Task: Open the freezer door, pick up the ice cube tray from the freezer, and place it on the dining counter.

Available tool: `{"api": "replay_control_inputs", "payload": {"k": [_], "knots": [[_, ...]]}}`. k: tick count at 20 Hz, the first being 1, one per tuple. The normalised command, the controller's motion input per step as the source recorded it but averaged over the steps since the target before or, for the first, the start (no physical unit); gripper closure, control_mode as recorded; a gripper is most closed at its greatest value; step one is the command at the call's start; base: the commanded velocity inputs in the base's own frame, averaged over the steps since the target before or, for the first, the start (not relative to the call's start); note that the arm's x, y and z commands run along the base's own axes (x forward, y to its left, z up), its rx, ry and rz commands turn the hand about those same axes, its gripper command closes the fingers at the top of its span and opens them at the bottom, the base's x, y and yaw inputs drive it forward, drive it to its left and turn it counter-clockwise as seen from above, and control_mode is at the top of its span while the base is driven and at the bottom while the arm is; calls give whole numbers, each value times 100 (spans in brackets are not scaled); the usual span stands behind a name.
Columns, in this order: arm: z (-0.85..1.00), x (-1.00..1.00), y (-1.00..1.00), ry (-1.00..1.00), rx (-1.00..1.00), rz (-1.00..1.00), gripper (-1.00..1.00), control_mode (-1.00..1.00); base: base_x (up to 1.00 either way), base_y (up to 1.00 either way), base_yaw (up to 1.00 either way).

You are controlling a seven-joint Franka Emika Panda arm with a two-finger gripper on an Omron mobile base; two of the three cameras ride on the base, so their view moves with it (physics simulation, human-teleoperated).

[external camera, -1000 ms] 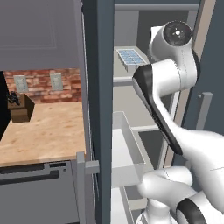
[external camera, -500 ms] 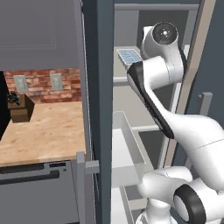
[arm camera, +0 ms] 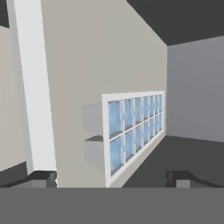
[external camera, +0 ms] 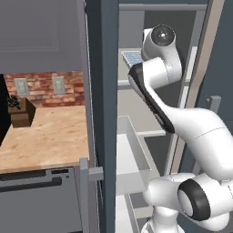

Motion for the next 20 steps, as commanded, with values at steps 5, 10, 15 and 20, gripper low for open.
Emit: {"api": "replay_control_inputs", "payload": {"k": [5, 10, 15, 20], "knots": [[-1, 43, 0, 1, 0, 0, -100, -100, 0, 0, 0], [0, 40, 0, 4, 0, 0, -100, -100, 0, 0, 0], [-3, 31, 0, 6, 0, 0, -100, -100, 0, 0, 0], [-7, 22, 0, 7, 0, 0, -100, -100, 0, 0, 0]]}}
